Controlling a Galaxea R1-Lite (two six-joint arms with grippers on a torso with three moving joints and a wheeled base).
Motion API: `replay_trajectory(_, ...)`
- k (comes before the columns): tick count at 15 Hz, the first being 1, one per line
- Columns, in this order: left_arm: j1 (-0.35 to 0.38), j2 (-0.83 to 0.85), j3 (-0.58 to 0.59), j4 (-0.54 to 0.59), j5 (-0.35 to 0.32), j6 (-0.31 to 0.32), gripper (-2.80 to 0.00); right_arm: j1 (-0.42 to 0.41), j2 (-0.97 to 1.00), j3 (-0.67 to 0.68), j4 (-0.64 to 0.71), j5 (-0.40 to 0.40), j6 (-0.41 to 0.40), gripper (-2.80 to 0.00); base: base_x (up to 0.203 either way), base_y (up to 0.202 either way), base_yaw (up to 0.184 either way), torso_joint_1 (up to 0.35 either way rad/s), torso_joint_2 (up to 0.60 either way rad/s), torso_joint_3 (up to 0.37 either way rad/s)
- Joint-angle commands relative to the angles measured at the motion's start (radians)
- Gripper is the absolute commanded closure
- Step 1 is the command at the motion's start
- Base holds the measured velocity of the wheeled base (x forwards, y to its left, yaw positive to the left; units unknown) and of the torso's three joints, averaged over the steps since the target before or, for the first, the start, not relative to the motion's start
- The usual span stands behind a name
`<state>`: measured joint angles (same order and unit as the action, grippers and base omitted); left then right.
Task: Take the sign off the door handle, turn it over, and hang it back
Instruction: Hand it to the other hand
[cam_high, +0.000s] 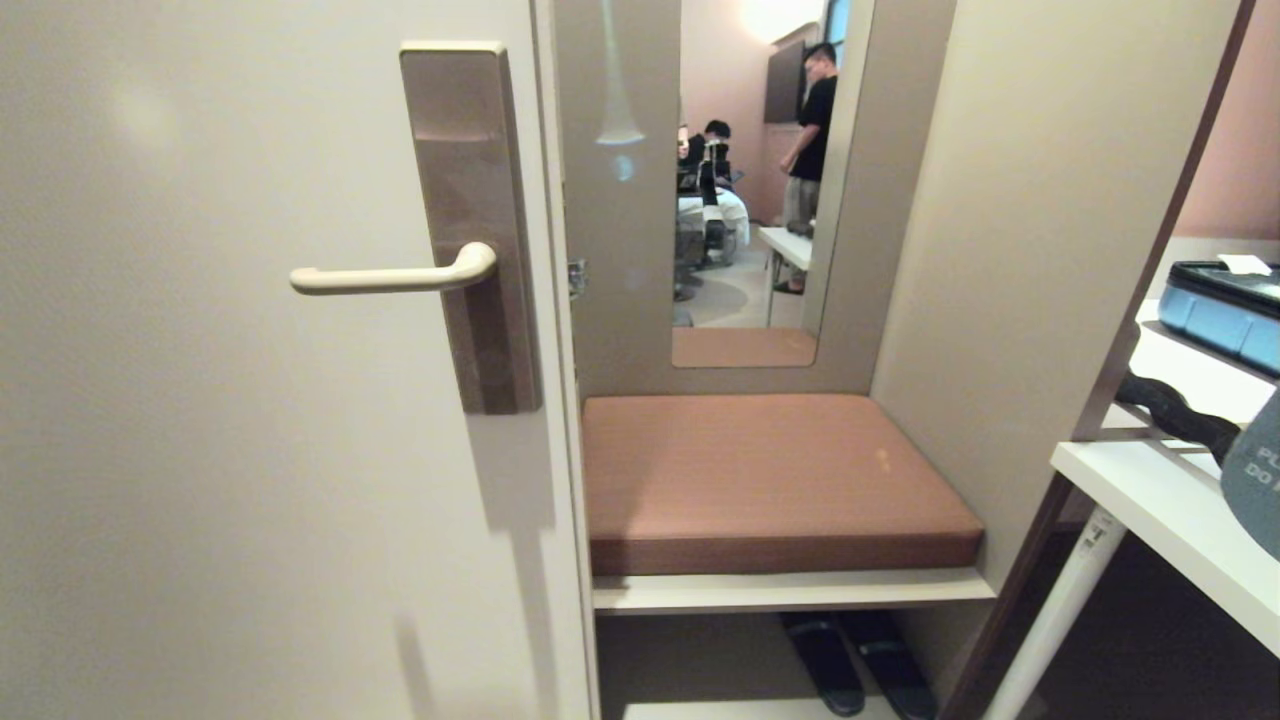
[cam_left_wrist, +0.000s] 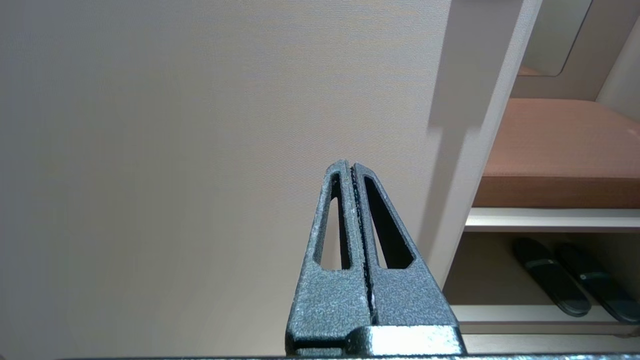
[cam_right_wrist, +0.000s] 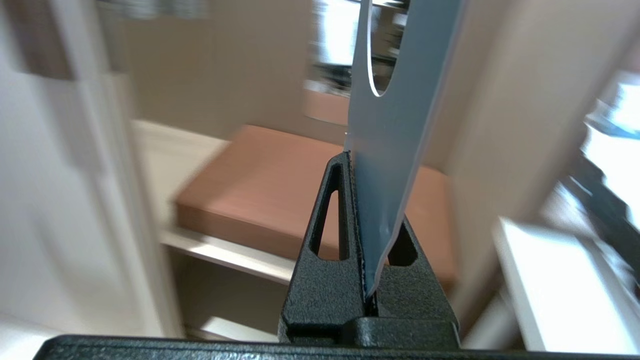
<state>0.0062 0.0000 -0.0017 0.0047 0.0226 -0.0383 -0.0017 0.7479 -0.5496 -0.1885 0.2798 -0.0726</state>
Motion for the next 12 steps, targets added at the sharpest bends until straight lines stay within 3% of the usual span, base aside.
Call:
replay_trajectory(1,0.000,0.000,0.000,0.000,0.000,-0.003,0.00,0.003,0.176,-0.025,-0.064,0.173,-0.005,0.00,0.000,0.000,0.000,0.000,0.00,0.000)
replay_trajectory(3,0.001,0.000,0.000,0.000,0.000,-0.003,0.00,0.040,0.227,-0.034,-0.083,0.291,-0.007,0.00,0.000,0.000,0.000,0.000,0.00,0.000)
replay_trajectory(4,0.000,0.000,0.000,0.001,-0.001,-0.002,0.00,0.087,0.248,-0.039,-0.086,0.308,-0.006,0.00,0.000,0.000,0.000,0.000,0.00,0.000)
replay_trajectory(8,0.000,0.000,0.000,0.001,-0.005,0.025,0.00,0.311,0.353,-0.055,-0.145,0.318,0.003,0.00,0.000,0.000,0.000,0.000,0.00,0.000)
replay_trajectory(10,0.000,0.000,0.002,0.001,-0.006,0.083,0.00,0.372,0.439,-0.071,-0.190,0.318,0.004,0.00,0.000,0.000,0.000,0.000,0.00,0.000)
replay_trajectory(12,-0.003,0.000,-0.002,0.008,-0.037,0.084,0.00,0.405,0.526,-0.109,-0.244,0.318,0.004,0.00,0.000,0.000,0.000,0.000,0.00,0.000)
